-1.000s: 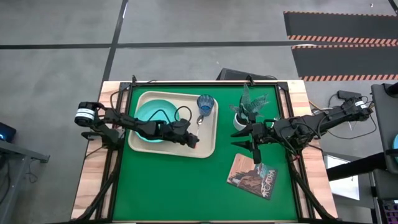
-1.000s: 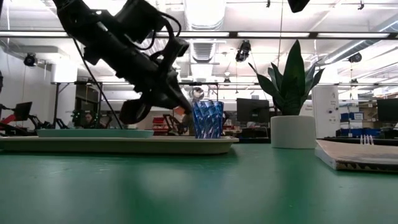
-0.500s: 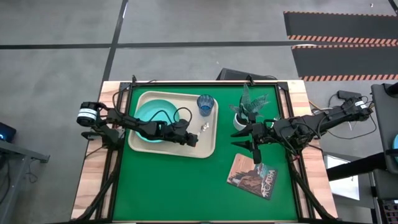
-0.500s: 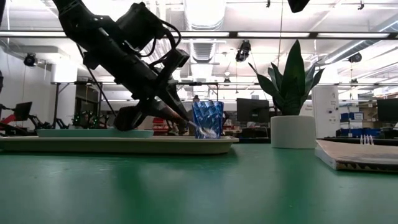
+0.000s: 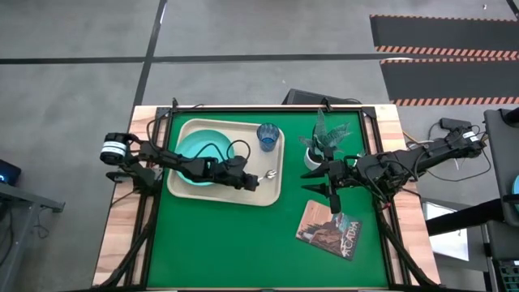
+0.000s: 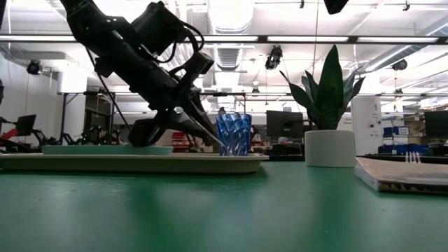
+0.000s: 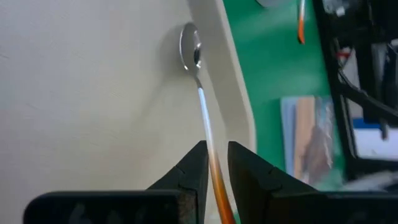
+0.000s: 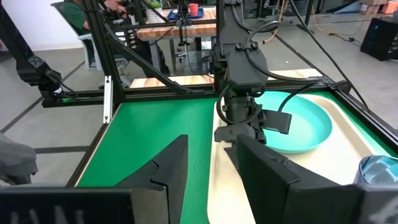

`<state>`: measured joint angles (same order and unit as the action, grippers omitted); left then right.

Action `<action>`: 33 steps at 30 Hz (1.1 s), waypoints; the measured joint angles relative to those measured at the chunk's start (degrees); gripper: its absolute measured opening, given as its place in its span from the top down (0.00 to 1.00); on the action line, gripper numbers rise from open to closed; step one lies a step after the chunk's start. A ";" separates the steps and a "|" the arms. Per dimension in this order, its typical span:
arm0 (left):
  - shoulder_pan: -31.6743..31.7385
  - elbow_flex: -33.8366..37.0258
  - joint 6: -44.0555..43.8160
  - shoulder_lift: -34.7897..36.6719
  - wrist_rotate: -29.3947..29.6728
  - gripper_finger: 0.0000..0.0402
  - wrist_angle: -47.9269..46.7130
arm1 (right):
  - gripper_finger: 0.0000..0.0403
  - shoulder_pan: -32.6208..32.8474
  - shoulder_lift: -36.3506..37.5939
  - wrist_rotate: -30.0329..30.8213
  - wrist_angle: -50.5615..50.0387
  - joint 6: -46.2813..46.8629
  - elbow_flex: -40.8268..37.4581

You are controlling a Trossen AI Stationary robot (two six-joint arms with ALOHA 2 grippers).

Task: Pick and place plate/cup/fork/spoon on tray
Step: Put the orange spoon on the gray serving tray

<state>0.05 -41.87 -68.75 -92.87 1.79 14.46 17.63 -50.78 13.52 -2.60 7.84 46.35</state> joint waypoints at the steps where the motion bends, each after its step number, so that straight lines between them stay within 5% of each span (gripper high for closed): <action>1: 0.00 0.00 0.02 0.11 -1.36 0.89 0.01 | 0.68 0.00 0.00 0.00 -0.01 0.00 0.00; 7: -0.02 0.22 1.61 1.93 -8.44 0.89 -5.40 | 0.69 0.00 0.00 -0.01 -0.05 -0.02 0.00; 20: 0.24 0.23 0.52 4.96 -8.82 0.88 -5.72 | 0.69 0.00 0.00 -0.02 -0.08 0.03 0.00; 33: 0.70 0.33 0.13 4.97 -10.55 0.57 -6.14 | 0.69 0.00 0.00 -0.11 -0.10 0.04 0.00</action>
<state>0.76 -41.54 -68.62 -87.90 -8.76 8.32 17.63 -50.78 13.41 -2.70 7.88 46.35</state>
